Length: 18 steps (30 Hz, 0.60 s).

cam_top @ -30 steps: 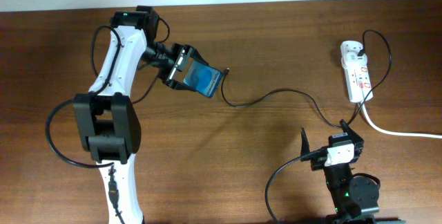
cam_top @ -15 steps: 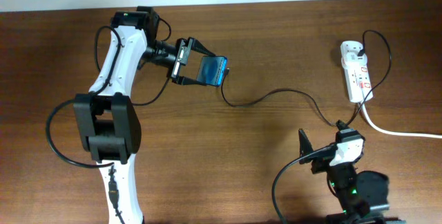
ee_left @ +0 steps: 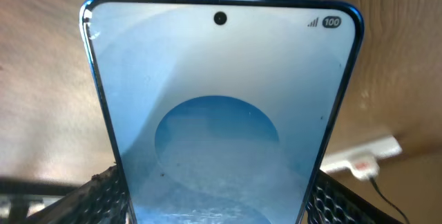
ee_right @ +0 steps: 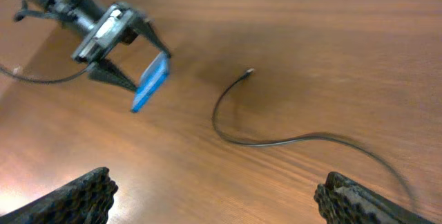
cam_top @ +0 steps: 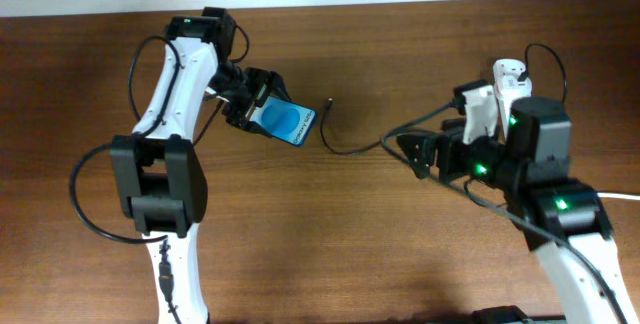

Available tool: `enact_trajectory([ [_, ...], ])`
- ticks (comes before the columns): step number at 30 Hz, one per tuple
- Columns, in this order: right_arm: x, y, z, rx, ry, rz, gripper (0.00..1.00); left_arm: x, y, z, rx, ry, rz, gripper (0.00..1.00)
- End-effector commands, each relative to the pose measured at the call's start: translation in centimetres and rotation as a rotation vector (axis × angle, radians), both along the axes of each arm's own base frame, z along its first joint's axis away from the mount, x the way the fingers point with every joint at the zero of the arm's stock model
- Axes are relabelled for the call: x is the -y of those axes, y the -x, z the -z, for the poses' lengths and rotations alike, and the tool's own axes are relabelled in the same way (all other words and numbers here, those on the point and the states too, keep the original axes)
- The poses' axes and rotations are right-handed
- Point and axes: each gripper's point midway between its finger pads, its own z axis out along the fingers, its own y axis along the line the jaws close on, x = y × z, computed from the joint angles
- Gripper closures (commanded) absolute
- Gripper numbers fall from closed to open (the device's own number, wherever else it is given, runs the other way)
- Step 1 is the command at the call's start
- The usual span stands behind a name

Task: Plug charger to phone and switch on socket
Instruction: 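Hand the phone from the left gripper to the right gripper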

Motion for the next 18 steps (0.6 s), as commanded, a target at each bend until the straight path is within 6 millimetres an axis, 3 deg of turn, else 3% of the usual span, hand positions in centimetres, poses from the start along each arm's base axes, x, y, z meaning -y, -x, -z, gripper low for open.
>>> enact_trajectory([
  [1,-3.4,-1.5,0.2,-0.152,-0.254,-0.068,0.01,1.6,-0.5,0.1,0.058,-0.087,0.033,1.00],
  [3,-5.1,-3.1,1.3,-0.206,-0.303,-0.054,0.03,2.5,0.0,0.3,0.026,-0.110,0.002,1.00],
  [4,-6.0,-4.0,2.4,-0.246,-0.311,0.009,0.10,3.0,0.2,0.2,0.007,-0.113,-0.020,1.00],
  [5,-6.4,-4.5,3.4,-0.295,-0.311,0.086,0.11,3.5,0.4,0.2,-0.008,-0.117,-0.037,1.00],
  [7,-7.2,-5.0,5.1,-0.369,-0.313,0.221,0.20,4.1,0.6,0.0,-0.028,-0.092,-0.056,1.00],
  [10,-9.6,-5.0,5.8,-0.404,-0.342,0.258,0.32,5.7,1.0,-1.0,-0.057,0.014,-0.052,1.00],
  [13,-10.3,-5.1,7.4,-0.456,-0.342,0.324,0.40,7.0,1.4,-2.0,-0.079,0.110,-0.040,1.00],
  [18,-10.5,-5.4,9.1,-0.492,-0.323,0.331,0.44,7.3,1.5,-2.3,-0.034,0.148,0.033,1.00],
])
